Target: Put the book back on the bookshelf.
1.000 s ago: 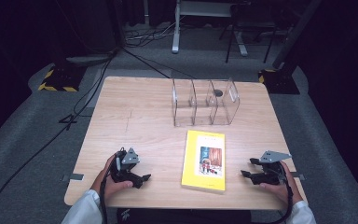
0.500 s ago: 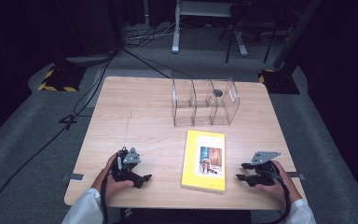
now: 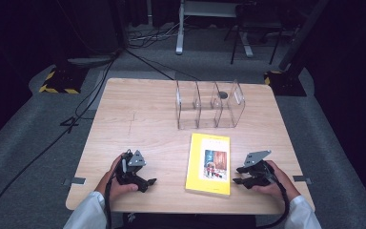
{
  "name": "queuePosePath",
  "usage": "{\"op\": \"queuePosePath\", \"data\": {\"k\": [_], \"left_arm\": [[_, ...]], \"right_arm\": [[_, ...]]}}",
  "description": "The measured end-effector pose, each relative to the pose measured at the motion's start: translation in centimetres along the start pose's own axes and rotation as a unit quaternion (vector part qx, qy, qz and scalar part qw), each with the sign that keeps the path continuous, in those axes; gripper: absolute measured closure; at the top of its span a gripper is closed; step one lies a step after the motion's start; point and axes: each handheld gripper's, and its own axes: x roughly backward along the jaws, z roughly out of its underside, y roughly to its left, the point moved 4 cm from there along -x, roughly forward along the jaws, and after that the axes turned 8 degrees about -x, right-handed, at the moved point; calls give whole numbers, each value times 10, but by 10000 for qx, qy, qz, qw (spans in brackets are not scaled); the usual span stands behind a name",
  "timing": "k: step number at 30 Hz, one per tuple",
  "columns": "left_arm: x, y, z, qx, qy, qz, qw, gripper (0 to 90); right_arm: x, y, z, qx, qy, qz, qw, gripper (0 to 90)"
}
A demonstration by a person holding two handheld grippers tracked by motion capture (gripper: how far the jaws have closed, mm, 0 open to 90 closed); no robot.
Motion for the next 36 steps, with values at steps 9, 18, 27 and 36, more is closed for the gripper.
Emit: {"op": "queuePosePath", "data": {"k": [9, 18, 27, 36], "left_arm": [[0, 0, 0, 5, -2, -6, 10000, 10], [0, 0, 0, 5, 18, -6, 10000, 6], [-2, -2, -2, 13, 7, 0, 10000, 5], [-2, -2, -2, -10, 17, -2, 10000, 5]], "right_arm": [[-4, 2, -13, 305, 377, -164, 9987, 606], [-5, 5, -17, 557, 536, -253, 9967, 678], [-7, 8, -17, 600, 390, -323, 9969, 695], [-7, 12, -19, 583, 102, -475, 9971, 696]]}}
